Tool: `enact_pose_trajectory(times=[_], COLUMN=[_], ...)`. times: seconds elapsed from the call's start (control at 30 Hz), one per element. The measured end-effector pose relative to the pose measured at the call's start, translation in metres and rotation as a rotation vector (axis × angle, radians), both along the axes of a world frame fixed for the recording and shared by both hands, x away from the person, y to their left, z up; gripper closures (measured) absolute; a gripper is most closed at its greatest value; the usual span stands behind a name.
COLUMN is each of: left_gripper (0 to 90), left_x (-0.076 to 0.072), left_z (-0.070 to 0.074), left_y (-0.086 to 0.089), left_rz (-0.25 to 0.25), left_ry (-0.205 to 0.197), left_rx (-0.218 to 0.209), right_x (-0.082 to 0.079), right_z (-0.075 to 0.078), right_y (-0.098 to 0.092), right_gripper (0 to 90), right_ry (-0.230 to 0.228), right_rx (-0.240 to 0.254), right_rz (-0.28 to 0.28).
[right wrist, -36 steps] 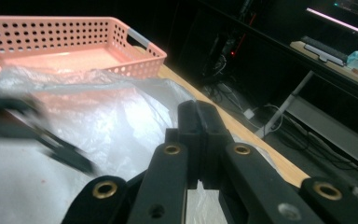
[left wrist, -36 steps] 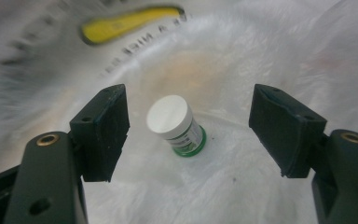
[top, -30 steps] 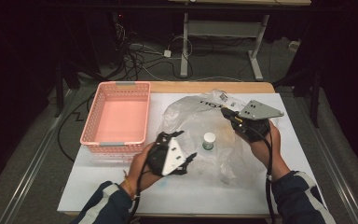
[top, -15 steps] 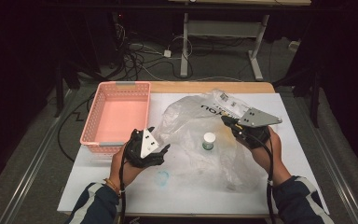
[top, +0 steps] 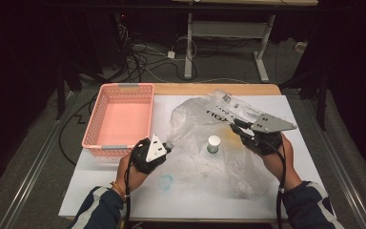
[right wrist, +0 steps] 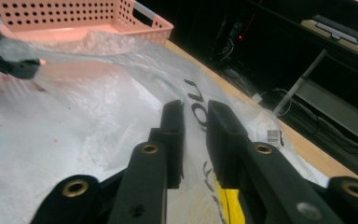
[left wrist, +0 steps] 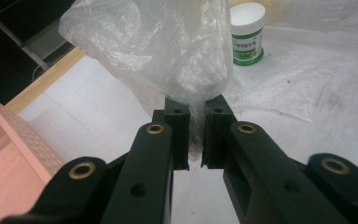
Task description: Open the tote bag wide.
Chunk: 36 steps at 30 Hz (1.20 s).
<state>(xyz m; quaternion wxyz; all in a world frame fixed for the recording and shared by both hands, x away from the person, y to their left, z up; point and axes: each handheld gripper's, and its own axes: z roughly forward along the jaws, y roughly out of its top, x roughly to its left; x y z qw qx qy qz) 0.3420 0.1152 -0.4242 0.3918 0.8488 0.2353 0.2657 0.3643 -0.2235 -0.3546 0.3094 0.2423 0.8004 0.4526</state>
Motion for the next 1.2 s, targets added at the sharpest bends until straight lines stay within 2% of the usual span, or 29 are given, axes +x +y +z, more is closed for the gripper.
enact_pose_trajectory(times=[0.07, 0.13, 0.23, 0.37, 0.47, 0.63, 0.73, 0.83, 0.93, 1.13, 1.2], left_gripper=[82.0, 82.3, 82.3, 82.3, 82.3, 82.4, 82.4, 82.4, 82.5, 82.5, 82.4], left_x=[0.000, 0.000, -0.001, -0.001, -0.002, -0.002, -0.001, 0.000, 0.001, 0.001, 0.001], left_z=[-0.001, -0.001, -0.002, -0.005, -0.006, -0.006, -0.007, -0.008, -0.008, -0.008, -0.009], left_y=[-0.001, -0.001, -0.001, -0.002, -0.003, -0.004, -0.005, -0.006, -0.005, -0.004, -0.005], left_rz=[-0.001, -0.001, 0.001, 0.001, 0.001, 0.003, 0.002, 0.005, 0.008, 0.014, 0.014], left_ry=[-0.001, 0.000, 0.002, 0.008, 0.007, 0.005, 0.008, 0.013, 0.015, 0.017, 0.019], left_rx=[0.005, 0.007, 0.014, 0.026, 0.033, 0.037, 0.047, 0.051, 0.054, 0.052, 0.053], right_x=[-0.006, -0.013, -0.027, -0.048, -0.062, -0.083, -0.094, -0.106, -0.119, -0.136, -0.138], right_z=[0.003, 0.009, 0.019, 0.023, 0.014, -0.007, -0.015, -0.022, -0.030, -0.047, -0.056], right_y=[0.000, -0.002, -0.010, -0.021, -0.029, -0.041, -0.048, -0.054, -0.056, -0.054, -0.051], right_gripper=[60.6, 53.1, 48.8, 44.5, 42.0, 39.0, 36.2, 32.7, 28.2, 20.1, 20.1], right_ry=[-0.024, -0.040, -0.067, -0.066, -0.038, -0.015, 0.004, 0.040, 0.059, 0.127, 0.142], right_rx=[0.000, 0.020, 0.055, 0.065, 0.063, 0.020, 0.006, 0.015, 0.003, -0.042, -0.076], right_rz=[-0.006, -0.007, 0.023, 0.044, 0.046, 0.042, 0.061, 0.111, 0.158, 0.244, 0.266])
